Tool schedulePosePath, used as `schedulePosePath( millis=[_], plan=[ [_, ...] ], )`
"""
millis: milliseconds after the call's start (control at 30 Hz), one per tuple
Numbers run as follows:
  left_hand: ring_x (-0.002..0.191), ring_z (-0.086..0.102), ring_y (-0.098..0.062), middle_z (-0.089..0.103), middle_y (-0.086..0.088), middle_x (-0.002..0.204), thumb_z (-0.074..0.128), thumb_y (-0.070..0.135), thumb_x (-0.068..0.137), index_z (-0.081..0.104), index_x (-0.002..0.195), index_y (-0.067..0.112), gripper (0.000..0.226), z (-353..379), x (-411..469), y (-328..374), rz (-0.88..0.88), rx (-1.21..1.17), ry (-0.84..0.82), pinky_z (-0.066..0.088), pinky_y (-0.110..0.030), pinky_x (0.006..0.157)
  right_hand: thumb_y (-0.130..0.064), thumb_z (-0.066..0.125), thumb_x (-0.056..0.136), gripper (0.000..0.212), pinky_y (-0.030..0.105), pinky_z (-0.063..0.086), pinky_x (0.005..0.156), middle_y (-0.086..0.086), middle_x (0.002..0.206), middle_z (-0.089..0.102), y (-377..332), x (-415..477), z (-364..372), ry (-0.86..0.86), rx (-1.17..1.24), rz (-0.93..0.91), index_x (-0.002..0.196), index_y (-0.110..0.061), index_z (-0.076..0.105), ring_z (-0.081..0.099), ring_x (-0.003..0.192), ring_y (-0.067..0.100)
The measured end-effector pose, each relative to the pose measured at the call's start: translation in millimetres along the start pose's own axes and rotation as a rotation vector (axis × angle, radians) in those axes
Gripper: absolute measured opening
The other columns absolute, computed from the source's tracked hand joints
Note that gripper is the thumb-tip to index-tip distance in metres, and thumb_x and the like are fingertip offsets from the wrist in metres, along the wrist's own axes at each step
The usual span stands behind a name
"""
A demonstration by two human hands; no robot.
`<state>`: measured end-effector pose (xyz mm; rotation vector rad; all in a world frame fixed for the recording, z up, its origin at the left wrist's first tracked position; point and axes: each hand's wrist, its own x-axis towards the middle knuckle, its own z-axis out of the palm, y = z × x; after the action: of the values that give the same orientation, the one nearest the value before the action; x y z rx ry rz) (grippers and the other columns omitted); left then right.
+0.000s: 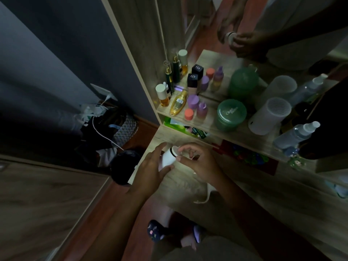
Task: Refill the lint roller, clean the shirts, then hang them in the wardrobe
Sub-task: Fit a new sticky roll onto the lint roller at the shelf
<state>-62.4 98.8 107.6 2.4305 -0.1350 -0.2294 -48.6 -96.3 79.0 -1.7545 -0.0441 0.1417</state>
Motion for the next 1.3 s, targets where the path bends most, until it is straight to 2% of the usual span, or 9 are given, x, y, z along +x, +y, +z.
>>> schedulePosePath(
  millis=[200,400,600,767,933,1033,1100,1200,1300],
  plan=[
    [0.117,0.056,-0.02,0.059,-0.002,0.133,0.076,0.033,0.086,0.037,0.15,0.029,0.076,0.8,2.2,5.8,0.026,0.014,-0.003,0.041,-0.027,0.085,-0.011,0.081,0.077,0.02,0.02,0.048,0.073,-0.013,0.1,0.073,-9.0,1.1,-5.9,-0.005,0.023,-0.032,0.093,-0.018,0.074,0.063,0.089,0.006],
    [0.115,0.056,-0.019,0.06,-0.001,0.131,0.075,0.036,0.086,0.035,0.151,0.03,0.077,3.2,6.8,9.8,0.029,0.019,0.013,0.043,-0.029,0.084,-0.008,0.081,0.078,0.019,0.01,0.044,0.072,-0.01,0.1,0.073,-11.5,7.2,-12.4,-0.03,0.027,-0.056,0.093,-0.015,0.074,0.062,0.088,-0.003],
    [0.111,0.056,-0.018,0.062,0.0,0.129,0.071,0.042,0.089,0.034,0.152,0.03,0.074,8.8,11.5,9.6,0.067,0.038,0.01,0.042,-0.029,0.082,-0.015,0.08,0.08,0.018,0.019,0.051,0.075,-0.01,0.1,0.074,-6.9,11.6,-13.6,-0.038,-0.011,-0.074,0.096,-0.019,0.074,0.065,0.094,0.005],
    [0.11,0.057,-0.02,0.063,-0.004,0.127,0.071,0.041,0.089,0.035,0.152,0.027,0.073,12.2,11.6,8.0,0.103,0.062,0.008,0.039,-0.029,0.079,-0.022,0.078,0.082,0.019,0.02,0.05,0.078,-0.011,0.103,0.073,6.0,13.0,-16.0,-0.067,-0.104,-0.125,0.101,-0.018,0.075,0.065,0.099,0.008],
    [0.11,0.058,-0.021,0.065,-0.005,0.125,0.07,0.036,0.091,0.031,0.154,0.033,0.074,16.8,11.8,6.5,0.145,0.104,-0.021,0.047,-0.034,0.082,-0.026,0.077,0.084,0.018,0.021,0.052,0.081,-0.014,0.105,0.07,13.4,11.6,-19.2,-0.078,-0.151,-0.144,0.102,-0.023,0.076,0.062,0.105,0.004],
    [0.113,0.059,-0.021,0.063,-0.003,0.13,0.066,0.039,0.092,0.029,0.151,0.038,0.069,19.7,11.5,5.0,0.154,0.089,-0.035,0.051,-0.038,0.087,-0.017,0.076,0.085,0.021,0.01,0.047,0.076,-0.025,0.101,0.066,13.0,8.5,-20.8,-0.086,-0.107,-0.108,0.106,-0.02,0.075,0.059,0.095,-0.009],
    [0.107,0.062,-0.02,0.065,-0.002,0.125,0.063,0.041,0.093,0.032,0.148,0.037,0.063,22.4,13.4,5.2,0.175,0.067,-0.026,0.052,-0.039,0.084,-0.013,0.074,0.087,0.024,0.009,0.046,0.077,-0.024,0.102,0.067,20.4,6.6,-20.5,-0.081,-0.057,-0.078,0.11,-0.017,0.073,0.06,0.092,-0.011],
    [0.09,0.064,-0.017,0.068,-0.003,0.111,0.065,0.04,0.093,0.041,0.143,0.03,0.057,27.2,18.4,7.5,0.151,0.018,0.015,0.05,-0.035,0.072,-0.02,0.071,0.09,0.02,0.019,0.051,0.085,-0.014,0.107,0.072,43.9,6.0,-16.9,0.0,0.027,0.076,0.111,-0.019,0.072,0.065,0.101,-0.001],
    [0.084,0.068,-0.017,0.071,-0.001,0.103,0.07,0.04,0.091,0.044,0.137,0.031,0.054,32.3,24.1,5.7,-0.02,-0.125,0.068,0.056,-0.035,0.068,-0.012,0.065,0.094,0.019,0.024,0.05,0.088,-0.011,0.109,0.069,77.5,5.5,-15.1,0.083,-0.082,0.175,0.112,-0.019,0.068,0.065,0.103,0.005]
  ],
)
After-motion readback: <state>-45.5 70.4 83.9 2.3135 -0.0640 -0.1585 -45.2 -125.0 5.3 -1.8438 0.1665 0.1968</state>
